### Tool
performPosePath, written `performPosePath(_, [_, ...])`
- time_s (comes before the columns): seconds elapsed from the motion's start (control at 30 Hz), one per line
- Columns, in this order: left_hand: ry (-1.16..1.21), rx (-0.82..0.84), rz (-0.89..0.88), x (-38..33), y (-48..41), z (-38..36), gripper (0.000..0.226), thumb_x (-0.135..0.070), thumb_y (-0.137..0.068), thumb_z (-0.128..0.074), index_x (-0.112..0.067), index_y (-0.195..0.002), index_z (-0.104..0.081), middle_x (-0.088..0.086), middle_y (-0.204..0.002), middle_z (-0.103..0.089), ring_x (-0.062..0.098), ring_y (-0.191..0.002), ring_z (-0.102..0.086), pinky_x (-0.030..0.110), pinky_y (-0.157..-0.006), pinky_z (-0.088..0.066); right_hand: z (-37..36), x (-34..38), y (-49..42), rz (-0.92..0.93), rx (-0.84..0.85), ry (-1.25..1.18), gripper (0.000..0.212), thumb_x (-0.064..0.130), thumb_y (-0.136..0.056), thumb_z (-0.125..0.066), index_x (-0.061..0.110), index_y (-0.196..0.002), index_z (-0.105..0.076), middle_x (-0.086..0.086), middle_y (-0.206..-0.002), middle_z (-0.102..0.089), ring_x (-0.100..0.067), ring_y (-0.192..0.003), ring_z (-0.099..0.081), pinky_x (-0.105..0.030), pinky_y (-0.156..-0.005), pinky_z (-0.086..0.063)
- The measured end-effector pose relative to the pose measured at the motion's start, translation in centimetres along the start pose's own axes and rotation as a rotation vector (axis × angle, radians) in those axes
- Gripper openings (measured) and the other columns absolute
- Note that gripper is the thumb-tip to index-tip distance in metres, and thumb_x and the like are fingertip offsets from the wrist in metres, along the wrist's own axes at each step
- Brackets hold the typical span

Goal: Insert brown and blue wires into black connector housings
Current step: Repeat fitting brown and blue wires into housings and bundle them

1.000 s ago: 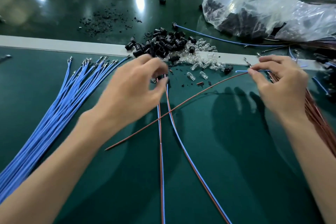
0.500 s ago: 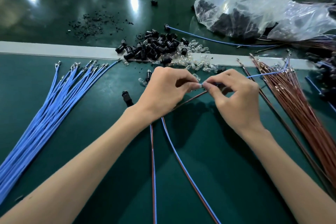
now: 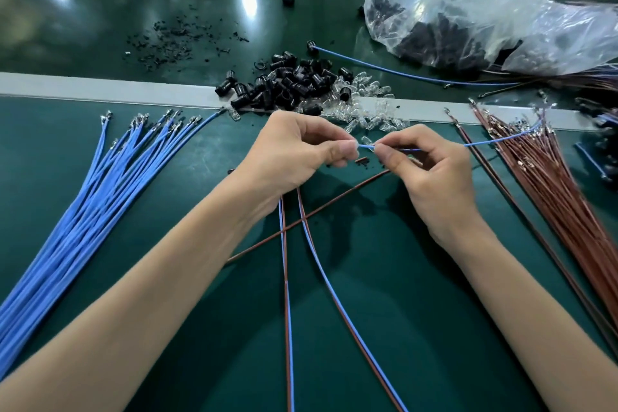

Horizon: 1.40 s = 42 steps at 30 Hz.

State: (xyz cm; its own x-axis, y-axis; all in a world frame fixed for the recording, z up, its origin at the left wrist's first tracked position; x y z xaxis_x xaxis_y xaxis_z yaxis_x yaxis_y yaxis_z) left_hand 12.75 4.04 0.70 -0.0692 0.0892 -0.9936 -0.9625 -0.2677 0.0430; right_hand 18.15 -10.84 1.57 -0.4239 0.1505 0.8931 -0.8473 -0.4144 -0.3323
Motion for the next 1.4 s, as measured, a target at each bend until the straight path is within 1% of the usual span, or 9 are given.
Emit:
performPosePath(0.13, [0.040, -0.003, 0.012, 0.2, 0.0, 0.0, 0.006, -0.003, -0.082, -0.069, -0.004, -0.077, -0.070, -0.003, -0.062, -0.070, 0.001, -0.053, -0.060, 0.009, -0.055, -0.045, -0.2, -0.9, -0.1, -0.052, 0.032, -0.085, 0.012, 0.015, -0.082, -0.070, 0.026, -0.078, -0.067, 0.019, -0.066, -0.062, 0.004, -0.064, -0.053, -0.008, -0.064, -0.039])
performPosePath(0.37, [-0.170, 0.024, -0.024, 0.4, -0.1, 0.3, 0.013, -0.004, -0.082, -0.071, -0.011, -0.070, -0.070, 0.001, -0.065, -0.070, 0.003, -0.054, -0.061, 0.012, -0.060, -0.048, -0.7, -1.2, -0.2, -0.047, 0.088, -0.061, 0.009, 0.018, -0.081, -0.071, 0.026, -0.078, -0.068, 0.020, -0.068, -0.063, 0.005, -0.066, -0.054, -0.006, -0.065, -0.038])
performPosePath(0.53, [-0.261, 0.122, -0.117, -1.3, -0.3, 0.8, 0.009, -0.020, -0.080, -0.073, -0.013, -0.085, -0.074, -0.001, -0.068, -0.072, 0.003, -0.062, -0.064, 0.010, -0.064, -0.048, -0.6, -1.5, -0.2, -0.060, 0.082, -0.105, 0.009, 0.019, -0.081, -0.070, 0.027, -0.079, -0.068, 0.018, -0.068, -0.063, 0.003, -0.066, -0.054, -0.010, -0.065, -0.040])
performPosePath(0.63, [-0.467, -0.034, -0.240, -3.1, -2.6, 3.5, 0.019, -0.033, -0.081, -0.073, -0.019, -0.093, -0.075, -0.007, -0.071, -0.072, 0.001, -0.063, -0.061, 0.009, -0.061, -0.045, -0.3, -1.8, -0.3, -0.087, 0.040, -0.128, 0.008, 0.020, -0.081, -0.069, 0.027, -0.077, -0.068, 0.018, -0.064, -0.062, 0.003, -0.062, -0.052, -0.012, -0.063, -0.040])
performPosePath(0.7, [-0.754, -0.160, -0.285, -3.4, -4.4, 4.4, 0.017, -0.027, -0.082, -0.074, -0.016, -0.095, -0.075, 0.001, -0.085, -0.072, 0.010, -0.075, -0.063, 0.018, -0.074, -0.049, -0.2, -1.8, -0.3, -0.091, 0.029, -0.123, 0.010, 0.018, -0.082, -0.069, 0.027, -0.077, -0.068, 0.018, -0.064, -0.062, 0.002, -0.062, -0.053, -0.011, -0.063, -0.041])
performPosePath(0.87, [-1.038, -0.123, -0.315, -1.8, -6.5, 2.7, 0.026, -0.026, -0.081, -0.074, -0.011, -0.102, -0.073, 0.011, -0.098, -0.064, 0.028, -0.095, -0.057, 0.027, -0.081, -0.039, -0.3, -1.7, -0.3, -0.091, 0.040, -0.079, 0.015, 0.015, -0.083, -0.070, 0.028, -0.077, -0.067, 0.019, -0.066, -0.063, 0.000, -0.065, -0.055, -0.018, -0.067, -0.043])
performPosePath(1.03, [-1.032, -0.188, -0.384, -1.8, -5.4, 3.7, 0.023, -0.031, -0.083, -0.070, -0.013, -0.098, -0.072, 0.006, -0.098, -0.065, 0.024, -0.099, -0.055, 0.031, -0.081, -0.038, -0.5, -1.7, -0.2, -0.094, 0.046, -0.062, 0.008, 0.023, -0.081, -0.068, 0.029, -0.077, -0.067, 0.017, -0.065, -0.062, -0.003, -0.064, -0.055, -0.022, -0.066, -0.045])
performPosePath(1.23, [-0.874, -0.249, -0.472, -2.6, -2.3, 4.9, 0.019, -0.011, -0.077, -0.076, -0.008, -0.092, -0.064, -0.002, -0.082, -0.066, 0.020, -0.075, -0.063, 0.029, -0.074, -0.047, -0.6, -1.6, -0.2, -0.084, 0.052, -0.048, 0.010, 0.021, -0.083, -0.068, 0.030, -0.077, -0.067, 0.015, -0.066, -0.063, -0.003, -0.062, -0.057, -0.022, -0.064, -0.047])
performPosePath(1.4, [-0.887, -0.264, -0.450, -2.1, -1.6, 5.5, 0.031, -0.014, -0.084, -0.070, -0.014, -0.115, -0.066, -0.001, -0.085, -0.064, 0.021, -0.076, -0.058, 0.027, -0.077, -0.043, -0.7, -1.4, -0.1, -0.079, 0.065, -0.033, 0.011, 0.018, -0.084, -0.068, 0.028, -0.078, -0.067, 0.014, -0.065, -0.062, -0.003, -0.062, -0.057, -0.019, -0.064, -0.046])
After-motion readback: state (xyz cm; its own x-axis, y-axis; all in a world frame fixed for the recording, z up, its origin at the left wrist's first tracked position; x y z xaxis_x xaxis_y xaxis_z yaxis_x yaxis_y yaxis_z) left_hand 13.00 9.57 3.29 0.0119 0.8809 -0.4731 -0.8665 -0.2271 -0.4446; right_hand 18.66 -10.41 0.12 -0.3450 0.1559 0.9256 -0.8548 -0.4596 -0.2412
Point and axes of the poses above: each hand's wrist, its own y-axis away from the middle knuckle, its own z-axis out of the back of the hand, x = y × z, the point moved 9 cm from there along -y, towards the middle knuckle
